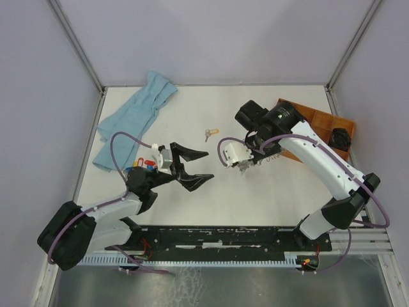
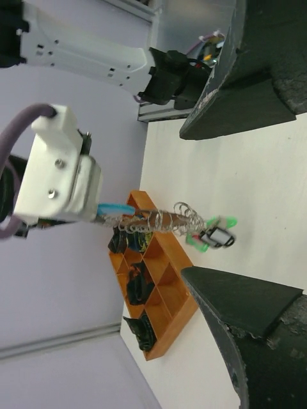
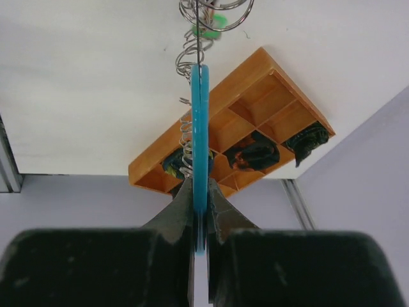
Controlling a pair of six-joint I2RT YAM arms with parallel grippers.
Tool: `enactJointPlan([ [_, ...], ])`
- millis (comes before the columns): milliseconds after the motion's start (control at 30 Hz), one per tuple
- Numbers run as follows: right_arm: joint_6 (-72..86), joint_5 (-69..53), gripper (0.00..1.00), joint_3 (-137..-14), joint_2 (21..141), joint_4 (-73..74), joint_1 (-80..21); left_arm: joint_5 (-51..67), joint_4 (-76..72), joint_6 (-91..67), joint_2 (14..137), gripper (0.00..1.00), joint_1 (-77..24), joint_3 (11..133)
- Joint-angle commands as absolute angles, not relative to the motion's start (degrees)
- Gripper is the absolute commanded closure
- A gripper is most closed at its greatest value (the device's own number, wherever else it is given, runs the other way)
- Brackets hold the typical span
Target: Remove the keys from the keyring
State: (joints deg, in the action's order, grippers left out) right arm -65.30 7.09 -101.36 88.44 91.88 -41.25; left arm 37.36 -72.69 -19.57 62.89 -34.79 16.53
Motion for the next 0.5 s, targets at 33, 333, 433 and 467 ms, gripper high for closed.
enactJointPlan([
  [33,-63.06,18.36,0.98,-102.60,86.80,98.67,-45.02,38.23,-81.34,-0.33,66.55,0.16,-41.03,14.93],
  [333,-60.16,17.31,0.98,-101.39,86.28,100.98,-51.84,37.52,-82.65,7.50,73.26,0.18,-45.76,16.14],
  [433,-60.13,18.21,0.98,-100.39,86.43,100.85,-52.03,37.88,-83.28,7.58,75.81,0.17,-46.17,17.31],
  [467,-60.04,17.68,0.98,-100.71,86.40,100.89,-52.03,37.81,-83.54,7.37,76.76,0.18,-46.40,17.89],
])
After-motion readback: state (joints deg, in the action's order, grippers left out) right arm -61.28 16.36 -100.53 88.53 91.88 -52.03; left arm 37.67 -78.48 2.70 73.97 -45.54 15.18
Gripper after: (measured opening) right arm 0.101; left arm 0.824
